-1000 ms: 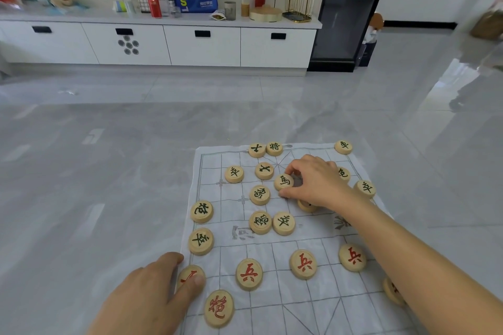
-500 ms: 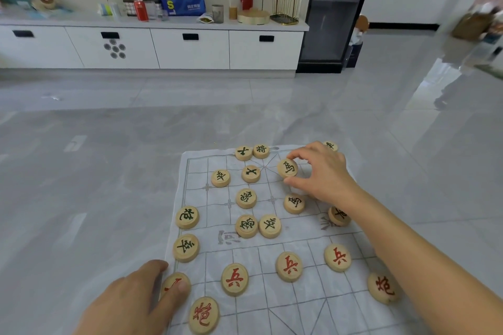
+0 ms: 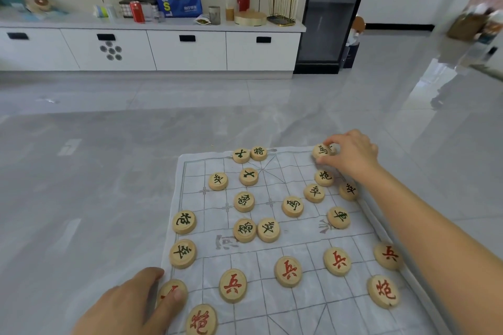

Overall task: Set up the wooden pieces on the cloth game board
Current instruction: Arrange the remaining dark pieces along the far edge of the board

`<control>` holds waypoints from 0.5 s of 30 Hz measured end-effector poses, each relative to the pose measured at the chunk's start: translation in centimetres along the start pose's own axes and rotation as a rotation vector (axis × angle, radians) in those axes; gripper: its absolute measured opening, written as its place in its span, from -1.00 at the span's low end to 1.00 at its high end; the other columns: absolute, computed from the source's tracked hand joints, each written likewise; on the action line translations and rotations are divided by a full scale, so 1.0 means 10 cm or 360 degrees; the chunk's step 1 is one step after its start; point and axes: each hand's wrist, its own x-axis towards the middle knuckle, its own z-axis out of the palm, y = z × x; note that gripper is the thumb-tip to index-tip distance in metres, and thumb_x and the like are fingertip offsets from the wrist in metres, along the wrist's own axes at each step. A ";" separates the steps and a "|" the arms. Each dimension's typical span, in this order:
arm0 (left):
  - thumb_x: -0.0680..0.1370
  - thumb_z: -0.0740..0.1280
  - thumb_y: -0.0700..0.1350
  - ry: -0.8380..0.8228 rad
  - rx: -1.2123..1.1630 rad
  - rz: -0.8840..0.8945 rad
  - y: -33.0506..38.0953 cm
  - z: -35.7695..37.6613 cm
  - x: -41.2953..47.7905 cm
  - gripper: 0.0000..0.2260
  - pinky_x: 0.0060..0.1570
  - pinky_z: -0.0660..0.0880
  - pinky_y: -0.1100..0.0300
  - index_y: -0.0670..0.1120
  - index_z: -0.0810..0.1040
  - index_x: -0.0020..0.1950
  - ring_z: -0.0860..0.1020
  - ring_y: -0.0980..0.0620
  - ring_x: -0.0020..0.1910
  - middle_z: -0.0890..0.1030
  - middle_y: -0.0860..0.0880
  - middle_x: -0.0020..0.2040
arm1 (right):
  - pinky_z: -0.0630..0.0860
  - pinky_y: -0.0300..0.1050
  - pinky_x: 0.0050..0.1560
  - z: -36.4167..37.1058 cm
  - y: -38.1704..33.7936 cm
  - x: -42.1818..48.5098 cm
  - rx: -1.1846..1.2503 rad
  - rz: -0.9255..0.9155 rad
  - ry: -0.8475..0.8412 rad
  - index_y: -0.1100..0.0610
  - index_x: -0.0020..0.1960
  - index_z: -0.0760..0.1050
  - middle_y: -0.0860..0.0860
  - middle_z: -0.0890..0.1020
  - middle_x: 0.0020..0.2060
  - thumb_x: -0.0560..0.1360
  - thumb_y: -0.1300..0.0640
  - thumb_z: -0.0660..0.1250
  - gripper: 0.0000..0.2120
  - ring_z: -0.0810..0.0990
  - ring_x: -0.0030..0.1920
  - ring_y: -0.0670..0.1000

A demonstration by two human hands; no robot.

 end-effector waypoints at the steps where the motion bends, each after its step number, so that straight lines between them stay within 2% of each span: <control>1: 0.47 0.03 0.35 0.0023 -0.0042 0.0003 0.00 0.00 0.00 -0.51 -0.03 0.26 0.35 0.16 0.26 0.33 0.43 0.18 0.23 0.45 0.17 0.18 | 0.27 0.03 0.17 0.03 -0.05 0.03 0.0005 -0.0035 0.0003 -0.14 0.15 0.50 0.04 0.42 0.20 0.29 -0.25 0.43 -0.54 0.35 0.24 0.13; 3: 0.32 -0.02 0.48 0.0051 -0.0118 0.0040 -0.01 -0.01 0.00 -0.37 -0.05 0.26 0.36 0.19 0.29 0.28 0.45 0.18 0.17 0.44 0.16 0.06 | 0.25 0.03 0.19 0.07 -0.13 0.09 0.0004 -0.0078 0.0001 -0.14 0.14 0.51 0.02 0.39 0.23 0.29 -0.24 0.42 -0.54 0.32 0.25 0.11; 5: -0.04 -0.24 0.64 0.0026 -0.0118 0.0002 0.00 -0.06 -0.02 -0.11 -0.07 0.27 0.36 0.26 0.27 0.13 0.44 0.19 0.03 0.43 0.15 -0.01 | 0.23 0.03 0.19 0.10 -0.17 0.15 -0.0036 -0.0072 -0.0002 -0.14 0.14 0.51 0.02 0.39 0.25 0.30 -0.25 0.41 -0.55 0.31 0.25 0.11; 6: -0.21 -0.39 0.63 0.0006 -0.0077 -0.0039 -0.01 -0.06 -0.02 0.00 -0.09 0.27 0.37 0.27 0.23 0.07 0.42 0.19 -0.02 0.44 0.15 -0.04 | 0.23 0.03 0.18 0.12 -0.18 0.18 -0.0069 -0.0063 0.0008 -0.14 0.14 0.52 0.02 0.39 0.24 0.31 -0.26 0.40 -0.55 0.31 0.24 0.11; 8: -0.33 -0.50 0.57 0.0001 -0.0045 -0.0092 -0.04 -0.06 -0.02 0.08 -0.13 0.26 0.37 0.27 0.19 0.04 0.40 0.19 -0.05 0.43 0.16 -0.06 | 0.24 0.03 0.17 0.14 -0.17 0.23 -0.0120 -0.0041 0.0015 -0.14 0.14 0.52 0.02 0.39 0.24 0.32 -0.27 0.38 -0.56 0.31 0.23 0.12; 12: -0.31 -0.49 0.58 -0.0044 -0.0007 -0.0078 -0.03 -0.07 -0.02 0.06 -0.10 0.26 0.36 0.28 0.18 0.05 0.38 0.20 -0.05 0.41 0.16 -0.05 | 0.25 0.03 0.15 0.15 -0.16 0.27 -0.0168 -0.0029 -0.0045 -0.15 0.14 0.52 0.01 0.40 0.24 0.34 -0.27 0.36 -0.58 0.31 0.23 0.12; 13: -0.22 -0.42 0.62 -0.0036 -0.0010 -0.0042 -0.02 -0.08 -0.02 0.00 -0.09 0.26 0.37 0.28 0.20 0.07 0.40 0.20 -0.03 0.41 0.16 -0.04 | 0.25 0.03 0.15 0.15 -0.16 0.26 -0.0179 -0.0034 -0.0058 -0.15 0.14 0.52 0.01 0.39 0.24 0.34 -0.27 0.36 -0.58 0.31 0.23 0.12; 15: 0.14 -0.15 0.59 0.0011 -0.0072 0.0016 0.00 -0.07 -0.03 -0.24 -0.05 0.27 0.36 0.25 0.28 0.19 0.45 0.19 0.09 0.40 0.16 0.00 | 0.25 0.03 0.16 0.14 -0.14 0.25 -0.0178 -0.0040 -0.0082 -0.16 0.15 0.51 0.01 0.39 0.25 0.34 -0.27 0.37 -0.57 0.30 0.24 0.13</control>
